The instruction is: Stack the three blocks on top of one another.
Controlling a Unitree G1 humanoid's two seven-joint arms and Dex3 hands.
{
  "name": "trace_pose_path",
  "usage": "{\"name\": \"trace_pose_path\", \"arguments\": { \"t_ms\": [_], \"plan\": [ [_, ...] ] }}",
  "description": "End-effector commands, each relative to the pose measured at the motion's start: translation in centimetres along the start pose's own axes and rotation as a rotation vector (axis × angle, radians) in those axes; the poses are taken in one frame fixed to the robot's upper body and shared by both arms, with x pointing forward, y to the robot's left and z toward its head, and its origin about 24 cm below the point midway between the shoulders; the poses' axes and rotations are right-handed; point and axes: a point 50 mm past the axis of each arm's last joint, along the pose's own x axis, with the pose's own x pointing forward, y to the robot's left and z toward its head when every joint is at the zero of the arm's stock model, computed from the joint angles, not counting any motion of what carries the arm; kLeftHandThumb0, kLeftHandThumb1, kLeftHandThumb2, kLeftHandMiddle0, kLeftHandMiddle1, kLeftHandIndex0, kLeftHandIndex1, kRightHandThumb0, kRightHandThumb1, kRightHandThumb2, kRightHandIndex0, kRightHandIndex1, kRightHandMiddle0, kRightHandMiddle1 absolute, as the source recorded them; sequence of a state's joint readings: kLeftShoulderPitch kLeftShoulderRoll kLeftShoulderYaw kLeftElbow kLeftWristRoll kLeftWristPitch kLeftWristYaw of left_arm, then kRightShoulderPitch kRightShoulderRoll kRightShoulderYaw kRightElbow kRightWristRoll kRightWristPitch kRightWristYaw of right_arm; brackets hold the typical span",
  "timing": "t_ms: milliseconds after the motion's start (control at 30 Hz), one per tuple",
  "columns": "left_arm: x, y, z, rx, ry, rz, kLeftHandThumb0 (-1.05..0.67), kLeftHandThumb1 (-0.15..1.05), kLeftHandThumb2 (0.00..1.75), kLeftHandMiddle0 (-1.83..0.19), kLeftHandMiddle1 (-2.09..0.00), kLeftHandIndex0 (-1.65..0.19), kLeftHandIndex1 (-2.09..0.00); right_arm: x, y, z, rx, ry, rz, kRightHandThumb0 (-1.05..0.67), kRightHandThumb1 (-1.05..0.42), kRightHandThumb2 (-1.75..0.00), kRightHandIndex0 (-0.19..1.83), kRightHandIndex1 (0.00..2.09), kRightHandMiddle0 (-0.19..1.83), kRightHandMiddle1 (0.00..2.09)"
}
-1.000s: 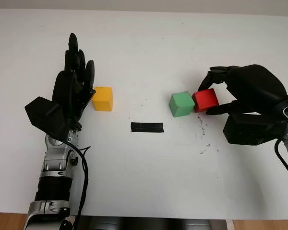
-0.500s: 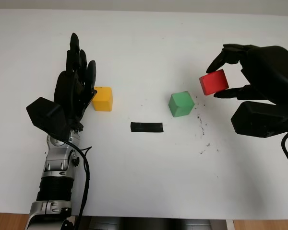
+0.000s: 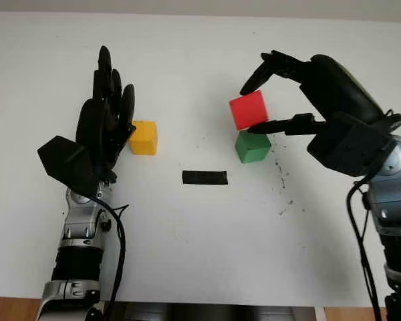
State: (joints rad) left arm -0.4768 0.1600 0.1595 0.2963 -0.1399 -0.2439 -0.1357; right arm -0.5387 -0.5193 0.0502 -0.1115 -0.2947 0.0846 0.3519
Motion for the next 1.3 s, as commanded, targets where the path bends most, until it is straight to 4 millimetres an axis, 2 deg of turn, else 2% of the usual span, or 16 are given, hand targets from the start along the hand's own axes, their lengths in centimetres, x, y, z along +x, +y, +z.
{"name": "trace_pose_path", "arguments": {
  "t_ms": [0,333,633,800,1267],
  "plan": [
    [0.1,0.0,0.4,0.006,-0.023,-0.003,-0.79,1.05,0.48,0.17,-0.05,0.17,-0.05,0.4,0.5,0.3,0.035,-0.005,0.020,-0.38,-0.90,-0.05,0.29,0.02,0.42,1.56],
    [0.1,-0.1,0.6,0.015,-0.026,0.003,-0.79,1.05,0.49,0.16,-0.06,0.15,-0.06,1.0,2.7,-0.2,0.169,0.032,0.164,-0.46,-0.91,-0.05,0.25,0.02,0.41,1.61],
    [0.0,-0.3,0.7,0.008,-0.021,0.003,-0.80,1.05,0.48,0.17,-0.05,0.17,-0.05,0.6,4.2,0.1,0.197,0.054,0.244,-0.48,-0.91,-0.05,0.25,0.03,0.43,1.66],
    [0.0,-0.4,0.6,0.004,-0.021,-0.003,-0.79,1.05,0.48,0.18,-0.05,0.18,-0.05,0.8,5.3,-0.5,0.234,0.058,0.278,-0.49,-0.92,-0.06,0.23,0.03,0.45,1.70],
    [-0.1,-0.4,0.4,-0.001,-0.024,-0.004,-0.78,1.05,0.50,0.19,-0.04,0.19,-0.03,1.4,7.1,-0.7,0.206,0.022,0.325,-0.50,-0.93,-0.06,0.22,0.03,0.43,1.68]
  ]
}}
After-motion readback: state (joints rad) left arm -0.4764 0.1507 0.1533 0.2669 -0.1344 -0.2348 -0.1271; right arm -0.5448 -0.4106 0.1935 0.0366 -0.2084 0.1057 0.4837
